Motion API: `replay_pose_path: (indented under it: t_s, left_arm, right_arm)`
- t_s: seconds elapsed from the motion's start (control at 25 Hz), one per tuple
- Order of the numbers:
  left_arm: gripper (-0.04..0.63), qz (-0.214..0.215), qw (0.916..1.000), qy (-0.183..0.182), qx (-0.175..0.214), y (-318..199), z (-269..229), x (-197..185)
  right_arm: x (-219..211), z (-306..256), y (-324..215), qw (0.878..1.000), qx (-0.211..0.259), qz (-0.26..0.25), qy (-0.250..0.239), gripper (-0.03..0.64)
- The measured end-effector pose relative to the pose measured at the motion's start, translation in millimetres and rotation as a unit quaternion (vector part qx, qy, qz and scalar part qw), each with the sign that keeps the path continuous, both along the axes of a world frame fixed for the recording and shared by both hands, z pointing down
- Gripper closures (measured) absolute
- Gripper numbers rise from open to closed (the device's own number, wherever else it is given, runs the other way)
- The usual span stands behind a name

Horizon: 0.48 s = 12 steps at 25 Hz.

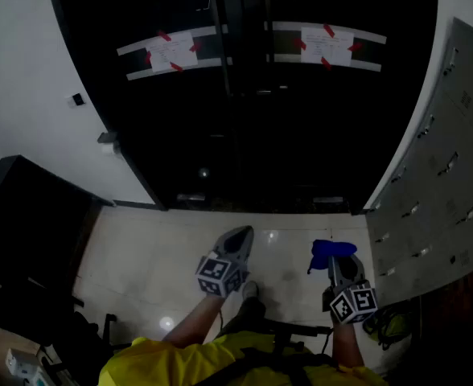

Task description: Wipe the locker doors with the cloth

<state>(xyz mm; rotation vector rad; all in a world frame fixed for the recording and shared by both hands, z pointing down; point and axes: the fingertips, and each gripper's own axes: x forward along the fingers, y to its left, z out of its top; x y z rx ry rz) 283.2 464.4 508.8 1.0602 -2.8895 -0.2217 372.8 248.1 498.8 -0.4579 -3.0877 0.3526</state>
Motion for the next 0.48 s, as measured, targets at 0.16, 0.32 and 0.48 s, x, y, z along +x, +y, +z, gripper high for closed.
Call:
replay_pose_path:
  t_s: [0.16,0.32,0.48]
  left_arm:
    - [0.597,0.008,0.9999,-0.008,0.006,-11.9,-2.2,-78.4]
    - [0.597,0.026,0.9991,-0.033,0.005,-18.0,-21.2,-168.9]
    - [0.597,0.042,0.9982,-0.043,-0.006,-5.7,-38.5,-260.9]
  right_arm:
    - [-63.2,-4.1,-7.6,1.0,0.014,0.018,-0.005,0.546]
    - [-157.5,-9.8,-10.2,0.999,0.009,0.034,-0.02,0.546]
    - [-268.0,-32.9,6.4,0.999,0.01,0.034,-0.038,0.546]
